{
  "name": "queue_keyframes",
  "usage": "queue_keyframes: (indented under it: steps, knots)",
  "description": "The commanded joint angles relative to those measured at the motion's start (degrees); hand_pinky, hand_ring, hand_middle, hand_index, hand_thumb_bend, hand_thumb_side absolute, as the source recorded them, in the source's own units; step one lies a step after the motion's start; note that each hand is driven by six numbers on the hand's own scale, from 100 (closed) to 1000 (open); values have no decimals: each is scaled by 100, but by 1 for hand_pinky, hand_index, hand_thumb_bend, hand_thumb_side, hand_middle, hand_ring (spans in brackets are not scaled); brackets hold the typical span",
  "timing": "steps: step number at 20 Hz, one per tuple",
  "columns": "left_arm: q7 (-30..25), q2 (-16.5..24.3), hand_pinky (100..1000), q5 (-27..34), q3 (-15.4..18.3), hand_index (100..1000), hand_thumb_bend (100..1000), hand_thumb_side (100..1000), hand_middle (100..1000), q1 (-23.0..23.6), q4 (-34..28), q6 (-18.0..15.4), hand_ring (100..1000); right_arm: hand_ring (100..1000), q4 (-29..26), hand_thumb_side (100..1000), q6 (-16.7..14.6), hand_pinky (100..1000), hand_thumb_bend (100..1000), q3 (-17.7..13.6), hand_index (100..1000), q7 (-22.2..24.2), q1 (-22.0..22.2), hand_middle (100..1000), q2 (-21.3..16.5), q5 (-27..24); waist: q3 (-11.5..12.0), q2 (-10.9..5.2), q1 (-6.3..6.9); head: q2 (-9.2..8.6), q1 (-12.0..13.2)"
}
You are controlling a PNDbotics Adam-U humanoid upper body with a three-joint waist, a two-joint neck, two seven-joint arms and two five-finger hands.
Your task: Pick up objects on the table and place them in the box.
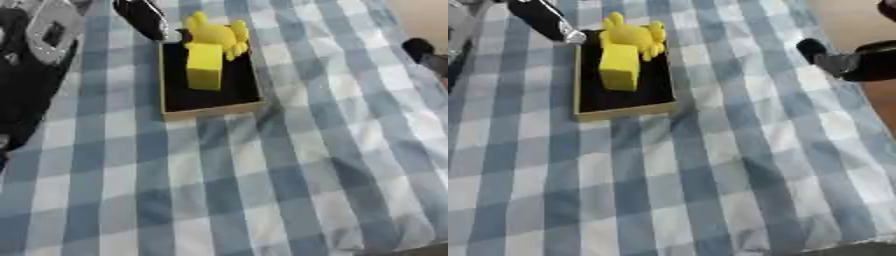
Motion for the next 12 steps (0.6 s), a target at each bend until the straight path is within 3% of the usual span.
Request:
queue_keyframes:
  steps: [1,5,9,12]
  knots:
    - [66,659,900,461,217,841,401,331,787,228,-1143,382,915,904,-32,343,-23,854,360,-61,909,2,-48,894,-210,19,34,-154,-31,59,-63]
    - [309,1226,890,935,525,830,388,277,780,901,-2168,843,910,901,-21,260,-78,857,427,-20,899,55,-66,884,-229,33,105,-213,-36,62,-93]
    - [802,1571,888,1224,741,829,394,229,779,1435,-2296,757,907,897,-4,174,-125,862,493,17,882,96,-90,875,-271,64,157,-268,-68,74,-120]
    - [1314,1804,886,1358,960,826,389,211,775,1966,-2303,591,903,896,18,144,-151,871,467,42,877,107,-85,873,-337,94,209,-314,-101,79,-134]
